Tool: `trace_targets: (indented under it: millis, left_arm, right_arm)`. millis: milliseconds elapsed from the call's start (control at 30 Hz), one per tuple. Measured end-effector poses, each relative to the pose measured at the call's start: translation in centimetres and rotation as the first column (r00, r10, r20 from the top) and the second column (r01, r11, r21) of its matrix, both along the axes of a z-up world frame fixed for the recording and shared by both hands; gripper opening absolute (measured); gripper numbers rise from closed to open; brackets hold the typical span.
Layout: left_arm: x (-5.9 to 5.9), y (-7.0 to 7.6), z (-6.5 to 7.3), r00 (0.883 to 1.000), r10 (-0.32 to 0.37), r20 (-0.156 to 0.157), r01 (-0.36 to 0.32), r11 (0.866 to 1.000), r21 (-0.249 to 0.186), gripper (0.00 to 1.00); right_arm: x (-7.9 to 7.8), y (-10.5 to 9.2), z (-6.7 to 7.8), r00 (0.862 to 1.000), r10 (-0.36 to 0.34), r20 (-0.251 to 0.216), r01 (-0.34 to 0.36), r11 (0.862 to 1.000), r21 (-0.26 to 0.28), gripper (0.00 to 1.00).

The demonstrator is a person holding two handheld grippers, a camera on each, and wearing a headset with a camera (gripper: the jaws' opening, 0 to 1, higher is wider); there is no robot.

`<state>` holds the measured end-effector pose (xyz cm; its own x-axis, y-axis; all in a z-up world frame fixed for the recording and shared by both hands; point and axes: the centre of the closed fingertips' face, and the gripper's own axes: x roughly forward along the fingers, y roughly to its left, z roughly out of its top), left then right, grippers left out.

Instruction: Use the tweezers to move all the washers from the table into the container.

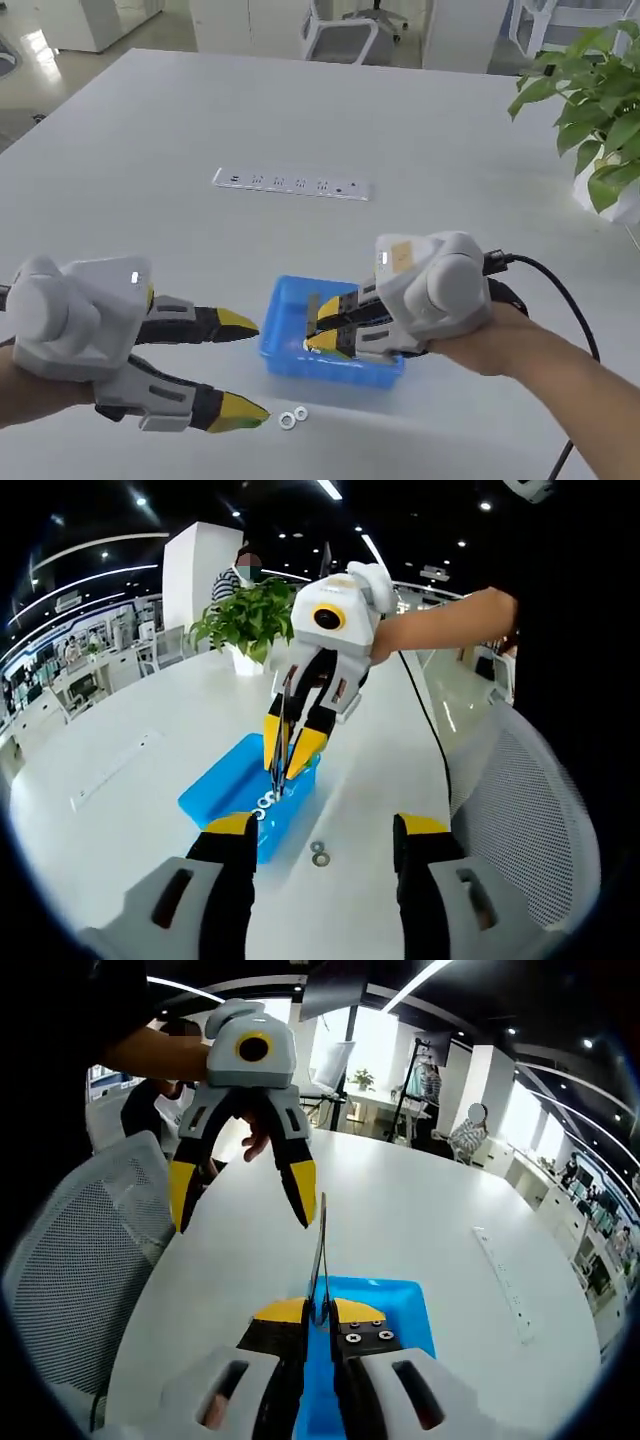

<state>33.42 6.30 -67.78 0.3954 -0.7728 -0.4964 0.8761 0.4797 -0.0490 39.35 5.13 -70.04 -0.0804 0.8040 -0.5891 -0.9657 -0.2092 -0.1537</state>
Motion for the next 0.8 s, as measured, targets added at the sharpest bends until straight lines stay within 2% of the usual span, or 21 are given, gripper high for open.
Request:
trace_targets:
  millis: [467, 800]
  left_arm:
    - [-0.4, 1.1, -0.1, 0.998, 0.065, -0.008, -0.065, 0.998, -0.019, 0.78]
    - [-0.3, 1.6, -0.2, 0.996, 0.094, -0.008, -0.094, 0.995, -0.027, 0.89]
  right_arm:
    - [2.4, 1.0, -1.2, 1.000, 0.001, 0.011, -0.001, 1.000, 0.014, 0.09]
    - [4.1, 1.1, -3.3, 1.000, -0.011, 0.002, 0.011, 1.000, -0.003, 0.09]
